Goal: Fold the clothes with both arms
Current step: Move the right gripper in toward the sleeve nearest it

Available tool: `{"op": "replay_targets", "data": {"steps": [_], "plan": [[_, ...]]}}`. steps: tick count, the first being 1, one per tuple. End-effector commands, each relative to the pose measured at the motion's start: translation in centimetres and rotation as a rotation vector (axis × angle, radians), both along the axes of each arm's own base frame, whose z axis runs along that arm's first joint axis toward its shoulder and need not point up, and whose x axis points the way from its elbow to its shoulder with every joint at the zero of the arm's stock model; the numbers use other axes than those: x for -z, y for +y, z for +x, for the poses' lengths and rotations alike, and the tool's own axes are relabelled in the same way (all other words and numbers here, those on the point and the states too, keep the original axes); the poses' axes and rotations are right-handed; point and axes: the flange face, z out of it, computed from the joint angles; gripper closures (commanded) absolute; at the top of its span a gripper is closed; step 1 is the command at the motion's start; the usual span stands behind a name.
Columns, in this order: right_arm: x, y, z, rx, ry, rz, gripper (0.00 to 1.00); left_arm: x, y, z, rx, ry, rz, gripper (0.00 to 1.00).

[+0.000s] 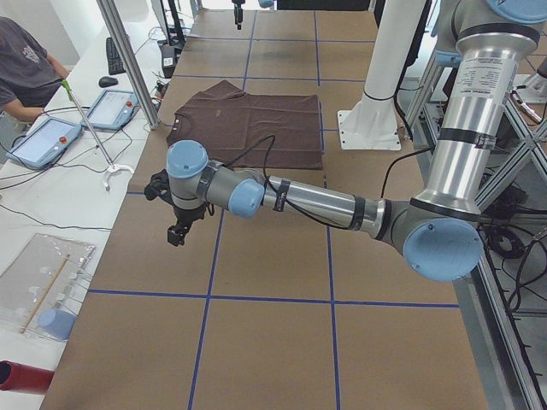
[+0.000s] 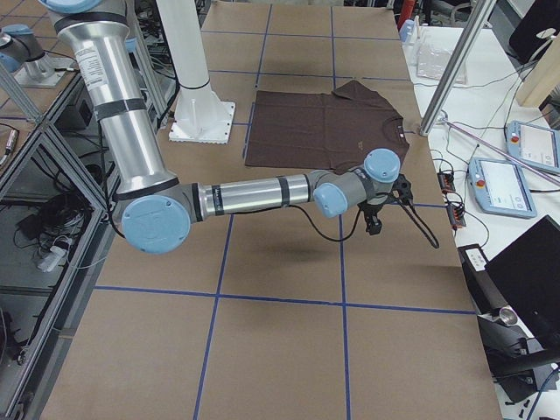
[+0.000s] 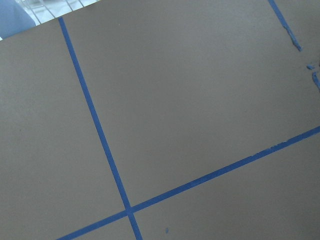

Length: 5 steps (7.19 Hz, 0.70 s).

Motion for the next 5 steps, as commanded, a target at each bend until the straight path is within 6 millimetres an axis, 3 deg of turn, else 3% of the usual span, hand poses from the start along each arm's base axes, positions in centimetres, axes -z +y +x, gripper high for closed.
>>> {"op": "replay_targets", "data": {"steps": [1, 2, 3, 4, 5], "plan": [[1.6, -2.1, -3.4, 0.008, -0.005, -0.025, 0.0, 3.9, -2.9, 1.4, -0.006, 0.008, 0.133, 0.0], [1.8, -2.2, -3.5, 0.009, -0.006, -0.022, 0.0, 5.6, -4.1, 2.0, 0.083, 0.054, 0.048, 0.0], [1.8, -2.3, -4.9, 0.021, 0.003, -0.025, 0.0, 5.8, -4.0, 3.2, 0.081, 0.069, 0.061, 0.0], [3.4, -3.8, -7.3, 0.001, 0.017, -0.046, 0.0, 5.2, -3.8, 3.2, 0.08, 0.075, 0.094, 0.0], [4.6, -3.8, -10.3, -0.035, 0.03, -0.06, 0.0, 5.3, -3.7, 3.2, 0.085, 0.08, 0.104, 0.0]]}}
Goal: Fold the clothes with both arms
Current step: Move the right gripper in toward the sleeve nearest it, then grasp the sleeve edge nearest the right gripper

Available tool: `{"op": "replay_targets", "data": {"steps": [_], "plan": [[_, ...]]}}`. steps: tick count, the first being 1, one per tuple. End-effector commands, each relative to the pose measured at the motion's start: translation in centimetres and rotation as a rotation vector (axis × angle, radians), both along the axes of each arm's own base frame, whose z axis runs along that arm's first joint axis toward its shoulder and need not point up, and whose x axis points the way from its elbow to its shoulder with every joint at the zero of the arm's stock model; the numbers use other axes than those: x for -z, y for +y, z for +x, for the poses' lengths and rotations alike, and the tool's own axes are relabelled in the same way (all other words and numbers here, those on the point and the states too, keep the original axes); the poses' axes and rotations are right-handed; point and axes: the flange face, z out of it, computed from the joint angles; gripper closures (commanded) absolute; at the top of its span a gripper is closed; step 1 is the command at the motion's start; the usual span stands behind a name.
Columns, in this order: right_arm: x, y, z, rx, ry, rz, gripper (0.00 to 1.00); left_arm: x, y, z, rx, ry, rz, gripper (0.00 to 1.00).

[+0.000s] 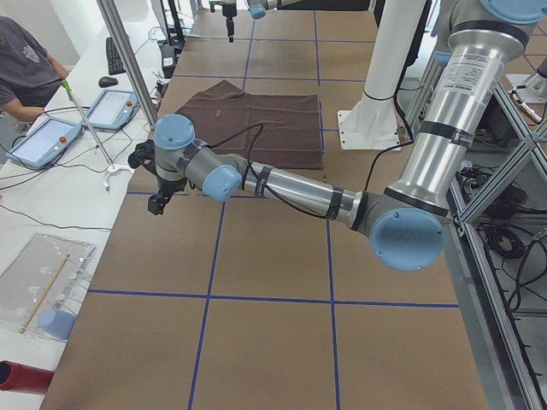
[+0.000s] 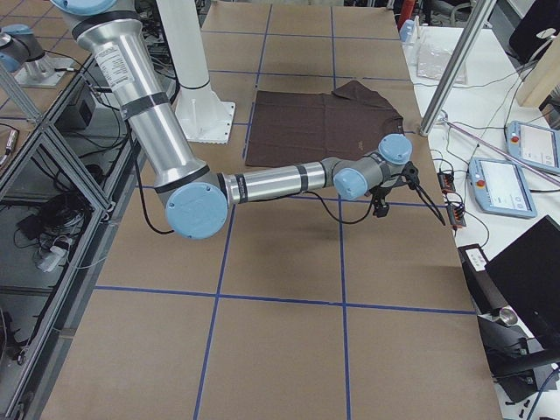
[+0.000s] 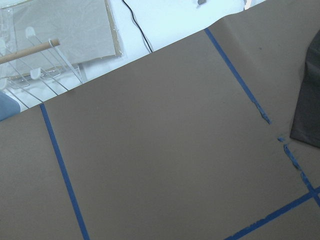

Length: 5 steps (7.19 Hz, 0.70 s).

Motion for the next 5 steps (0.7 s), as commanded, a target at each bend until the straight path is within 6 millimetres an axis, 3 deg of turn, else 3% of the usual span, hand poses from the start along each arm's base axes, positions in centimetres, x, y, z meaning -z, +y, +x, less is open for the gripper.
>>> {"op": "replay_targets", "data": {"steps": [1, 4, 5], "plan": [[1.2, 0.4, -7.3, -0.111, 0.041, -0.018, 0.0, 0.3, 0.1, 0.2, 0.031, 0.027, -0.012, 0.0], [1.9, 0.2, -18.2, -0.254, 0.032, -0.003, 0.0, 0.8, 0.1, 0.2, 0.039, 0.035, -0.016, 0.0], [1.8, -0.2, -19.0, -0.254, 0.04, -0.009, 0.0, 0.7, 0.1, 0.2, 0.041, 0.036, -0.023, 0.0]]}}
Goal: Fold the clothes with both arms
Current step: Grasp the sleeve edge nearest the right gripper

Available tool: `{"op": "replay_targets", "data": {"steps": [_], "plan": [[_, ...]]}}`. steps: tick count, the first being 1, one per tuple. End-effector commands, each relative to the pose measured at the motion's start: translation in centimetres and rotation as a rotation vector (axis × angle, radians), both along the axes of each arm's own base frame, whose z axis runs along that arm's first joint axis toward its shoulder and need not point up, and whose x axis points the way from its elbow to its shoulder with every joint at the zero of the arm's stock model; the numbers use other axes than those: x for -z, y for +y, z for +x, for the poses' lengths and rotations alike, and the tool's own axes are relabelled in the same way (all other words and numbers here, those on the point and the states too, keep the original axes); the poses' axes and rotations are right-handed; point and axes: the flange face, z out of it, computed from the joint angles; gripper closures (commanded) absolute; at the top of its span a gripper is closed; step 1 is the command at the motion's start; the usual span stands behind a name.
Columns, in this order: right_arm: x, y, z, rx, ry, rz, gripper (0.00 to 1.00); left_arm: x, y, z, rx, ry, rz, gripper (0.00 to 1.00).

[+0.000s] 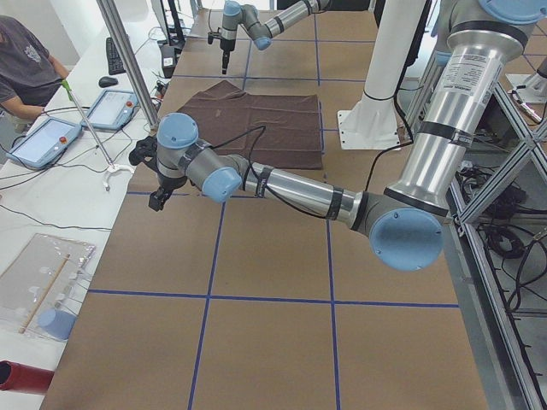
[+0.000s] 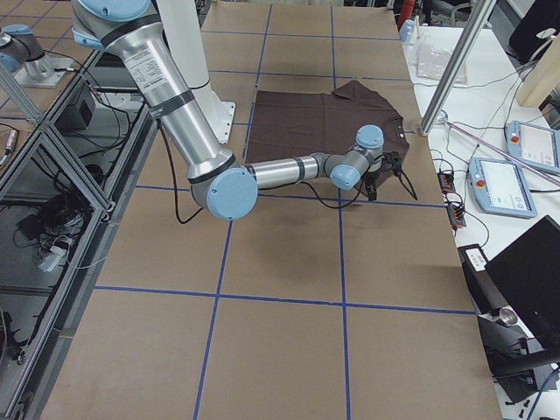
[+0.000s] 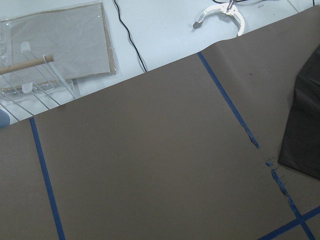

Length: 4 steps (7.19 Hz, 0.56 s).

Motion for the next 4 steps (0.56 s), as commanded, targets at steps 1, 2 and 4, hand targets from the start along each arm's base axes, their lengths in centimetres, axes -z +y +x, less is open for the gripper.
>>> {"op": "replay_targets", "data": {"steps": [1, 2, 4], "plan": [[-0.3, -0.6, -2.7, -0.017, 0.016, -0.009, 0.0, 0.1, 0.0, 0.0, 0.006, 0.005, -0.006, 0.0], [-0.7, -0.5, -2.9, -0.021, 0.027, -0.009, 0.01, 0.1, 0.0, 0.0, 0.006, 0.005, -0.007, 0.0], [-1.3, -0.3, -3.3, -0.019, 0.038, -0.017, 0.05, 0.0, 0.0, 0.0, 0.006, 0.005, -0.009, 0.0]]}}
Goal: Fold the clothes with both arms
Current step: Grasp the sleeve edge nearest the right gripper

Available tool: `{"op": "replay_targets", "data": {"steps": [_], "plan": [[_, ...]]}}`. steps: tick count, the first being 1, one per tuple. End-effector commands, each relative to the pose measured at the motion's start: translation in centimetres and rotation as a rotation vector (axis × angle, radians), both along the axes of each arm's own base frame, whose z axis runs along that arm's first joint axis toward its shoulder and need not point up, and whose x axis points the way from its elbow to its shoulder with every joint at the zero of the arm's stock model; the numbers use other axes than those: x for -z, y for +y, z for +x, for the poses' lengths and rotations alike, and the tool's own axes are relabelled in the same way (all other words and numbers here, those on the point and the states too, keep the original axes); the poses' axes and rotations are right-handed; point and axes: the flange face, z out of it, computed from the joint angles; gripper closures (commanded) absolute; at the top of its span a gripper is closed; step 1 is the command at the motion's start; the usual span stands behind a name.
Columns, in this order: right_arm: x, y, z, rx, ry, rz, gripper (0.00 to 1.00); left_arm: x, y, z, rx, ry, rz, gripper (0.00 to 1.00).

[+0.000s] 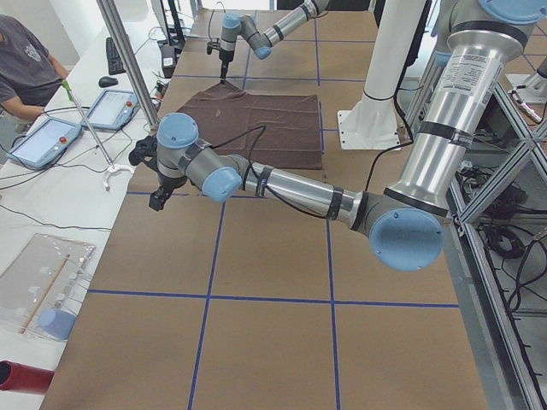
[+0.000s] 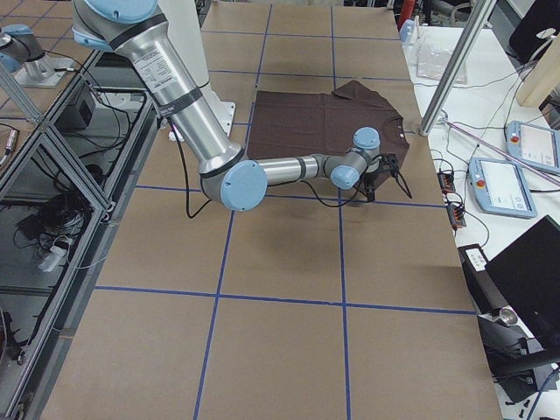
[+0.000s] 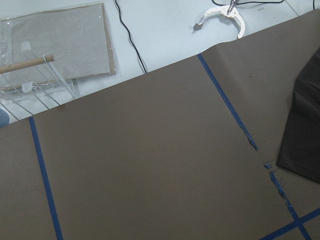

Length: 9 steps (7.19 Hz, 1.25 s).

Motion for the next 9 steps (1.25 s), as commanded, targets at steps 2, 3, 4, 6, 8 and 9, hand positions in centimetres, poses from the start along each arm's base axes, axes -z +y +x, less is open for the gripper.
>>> {"op": "replay_targets", "data": {"steps": [2, 3, 4, 6, 8, 9], "plan": [[-0.2, 0.1, -0.3, 0.003, 0.003, -0.007, 0.12, -0.2, -0.1, 0.0, 0.0, -0.001, -0.005, 0.0], [0.0, 0.1, -0.2, 0.003, 0.001, -0.005, 0.21, -0.5, -0.1, 0.0, 0.0, -0.001, -0.009, 0.0], [0.1, 0.1, -0.2, 0.005, -0.002, -0.002, 0.41, -0.5, -0.1, 0.0, 0.0, -0.001, -0.009, 0.0], [0.3, 0.1, -0.3, 0.007, -0.004, 0.001, 0.81, -0.6, -0.1, 0.0, 0.0, -0.001, -0.011, 0.0], [0.9, 0.0, -0.3, 0.012, -0.008, 0.011, 1.0, -0.5, -0.1, 0.0, 0.001, -0.001, -0.012, 0.0], [1.9, -0.3, -0.5, 0.009, -0.016, 0.02, 1.0, -0.5, -0.1, 0.0, 0.001, -0.001, -0.012, 0.0]]}}
